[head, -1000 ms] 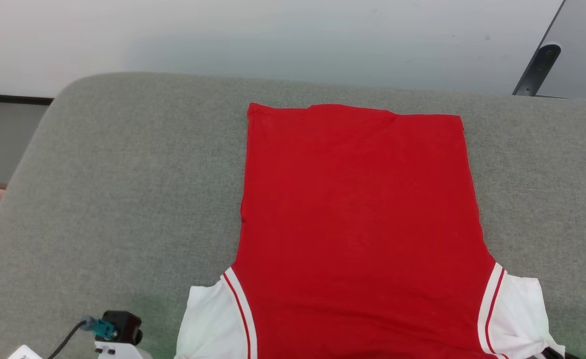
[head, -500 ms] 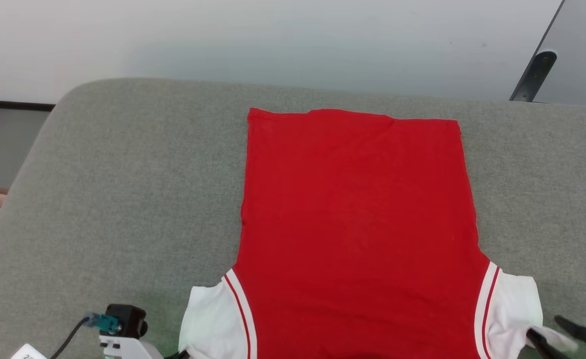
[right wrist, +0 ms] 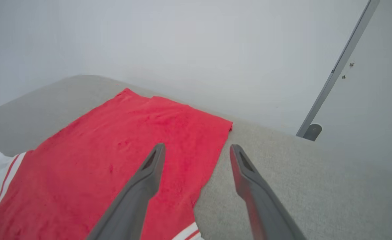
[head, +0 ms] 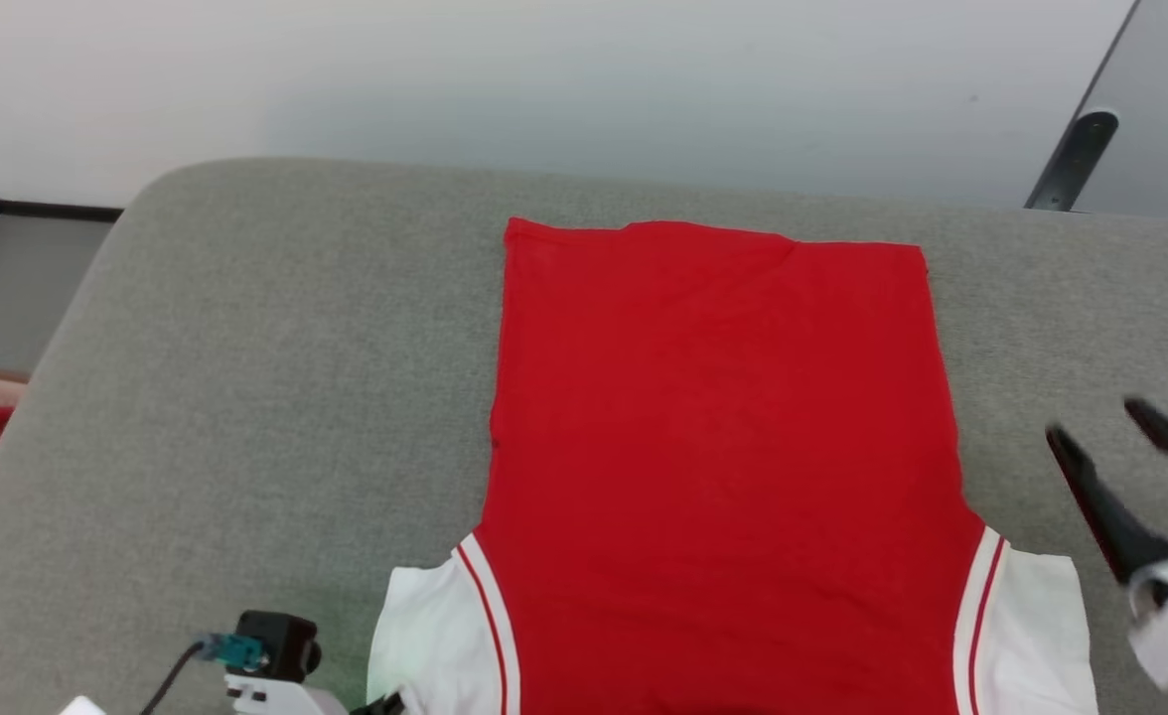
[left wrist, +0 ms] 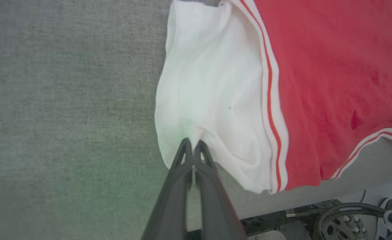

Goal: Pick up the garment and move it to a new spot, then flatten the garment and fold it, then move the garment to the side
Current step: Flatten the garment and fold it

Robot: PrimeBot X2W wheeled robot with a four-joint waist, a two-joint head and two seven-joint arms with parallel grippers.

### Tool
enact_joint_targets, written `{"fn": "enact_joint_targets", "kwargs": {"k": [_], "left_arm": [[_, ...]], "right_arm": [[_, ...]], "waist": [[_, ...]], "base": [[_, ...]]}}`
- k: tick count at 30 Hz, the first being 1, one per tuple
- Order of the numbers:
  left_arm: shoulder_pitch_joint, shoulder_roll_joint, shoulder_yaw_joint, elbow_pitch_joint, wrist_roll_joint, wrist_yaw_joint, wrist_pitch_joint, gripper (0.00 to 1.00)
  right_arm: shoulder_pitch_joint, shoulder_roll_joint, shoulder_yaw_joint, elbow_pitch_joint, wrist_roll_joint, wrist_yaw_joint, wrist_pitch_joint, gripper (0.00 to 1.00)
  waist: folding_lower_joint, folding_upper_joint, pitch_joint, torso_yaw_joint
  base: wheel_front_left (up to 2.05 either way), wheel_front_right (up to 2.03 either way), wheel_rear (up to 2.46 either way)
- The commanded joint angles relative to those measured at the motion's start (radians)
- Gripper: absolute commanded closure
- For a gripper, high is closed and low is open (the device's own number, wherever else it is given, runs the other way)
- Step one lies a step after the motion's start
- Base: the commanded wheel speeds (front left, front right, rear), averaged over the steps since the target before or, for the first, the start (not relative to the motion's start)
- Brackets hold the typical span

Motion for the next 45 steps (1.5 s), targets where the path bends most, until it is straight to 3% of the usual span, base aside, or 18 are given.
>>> {"fn": "enact_joint_targets", "kwargs": {"k": [1, 5, 10, 24, 33, 44, 45], "left_arm": [[-0.012, -0.007, -0.004, -0.001, 0.011, 0.004, -0.001, 1.0], [-0.048, -0.036, -0.009, 0.001, 0.045, -0.003, -0.003, 1.0], [-0.117, -0.097, -0.02, 0.02, 0.099, -0.022, -0.001, 1.0], [-0.226, -0.274, -0.044, 0.152, 0.165, -0.118, -0.022, 1.0], [-0.252, -0.35, -0.054, 0.24, 0.172, -0.179, -0.039, 1.0], [-0.26, -0.408, -0.063, 0.336, 0.172, -0.238, -0.052, 1.0], [-0.259, -0.412, -0.063, 0.343, 0.171, -0.242, -0.054, 1.0]], "right_arm": [[-0.047, 0.018, 0.009, 0.012, -0.011, -0.001, 0.003, 0.0], [-0.206, 0.036, 0.043, 0.096, -0.021, -0.001, 0.028, 0.0], [-0.409, 0.009, 0.12, 0.256, -0.002, -0.001, 0.092, 0.0], [-0.845, -0.058, 0.31, 0.731, 0.073, -0.001, 0.402, 0.0], [-1.002, -0.054, 0.326, 0.985, 0.032, -0.001, 0.558, 0.0], [-1.063, 0.005, 0.27, 1.268, -0.047, -0.001, 0.648, 0.0], [-1.065, 0.011, 0.27, 1.285, -0.055, -0.001, 0.65, 0.58]], "waist": [[0.0, -0.0001, 0.009, 0.013], [0.0, -0.0001, 0.037, 0.05], [0.0, -0.0001, 0.087, 0.123], [0.0, -0.0001, 0.213, 0.272], [0.0, -0.0001, 0.264, 0.329], [0.0, -0.0001, 0.286, 0.362], [0.0, -0.0001, 0.286, 0.362]], "base": [[0.0, 0.0, 0.0], [0.0, 0.0, 0.0], [0.0, 0.0, 0.0], [0.0, 0.0, 0.0], [0.0, 0.0, 0.0], [0.0, 0.0, 0.0], [0.0, 0.0, 0.0]]}}
